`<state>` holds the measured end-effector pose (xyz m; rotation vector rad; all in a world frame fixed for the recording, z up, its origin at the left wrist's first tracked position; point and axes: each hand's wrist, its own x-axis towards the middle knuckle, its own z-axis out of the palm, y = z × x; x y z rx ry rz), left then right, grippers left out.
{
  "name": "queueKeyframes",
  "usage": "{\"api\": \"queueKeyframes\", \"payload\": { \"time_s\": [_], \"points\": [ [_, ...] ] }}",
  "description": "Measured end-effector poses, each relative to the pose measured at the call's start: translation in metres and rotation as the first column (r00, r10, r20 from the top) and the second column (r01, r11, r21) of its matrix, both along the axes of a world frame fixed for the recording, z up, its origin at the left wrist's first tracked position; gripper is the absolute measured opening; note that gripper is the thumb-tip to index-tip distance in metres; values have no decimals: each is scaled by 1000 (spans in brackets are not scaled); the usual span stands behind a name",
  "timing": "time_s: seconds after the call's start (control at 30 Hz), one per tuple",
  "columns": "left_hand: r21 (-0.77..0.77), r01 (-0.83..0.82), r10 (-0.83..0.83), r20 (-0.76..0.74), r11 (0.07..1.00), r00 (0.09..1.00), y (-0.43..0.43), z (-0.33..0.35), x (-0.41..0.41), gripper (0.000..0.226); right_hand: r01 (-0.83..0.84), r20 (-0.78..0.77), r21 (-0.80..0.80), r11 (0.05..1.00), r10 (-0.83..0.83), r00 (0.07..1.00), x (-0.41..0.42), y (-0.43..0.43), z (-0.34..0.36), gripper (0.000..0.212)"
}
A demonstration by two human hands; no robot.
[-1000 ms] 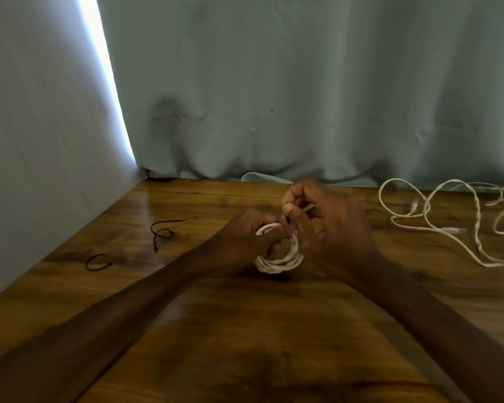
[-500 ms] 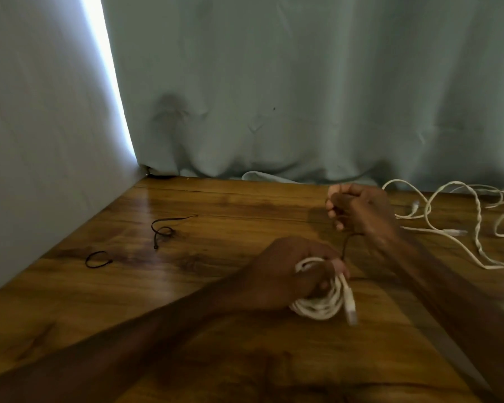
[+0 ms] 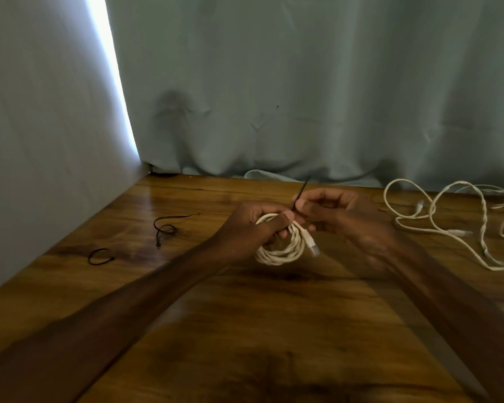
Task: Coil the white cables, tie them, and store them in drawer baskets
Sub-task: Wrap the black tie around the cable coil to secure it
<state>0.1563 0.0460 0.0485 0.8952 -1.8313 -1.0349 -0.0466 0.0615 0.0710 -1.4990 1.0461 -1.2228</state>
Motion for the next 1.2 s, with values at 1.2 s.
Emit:
{"api": "queueKeyframes", "payload": {
  "time_s": [1.2],
  "points": [
    [159,-198,192,51,967,980,4,-16,-14,41,-172,-524,-773,611,-462,716,41,20,-15,13]
  ]
}}
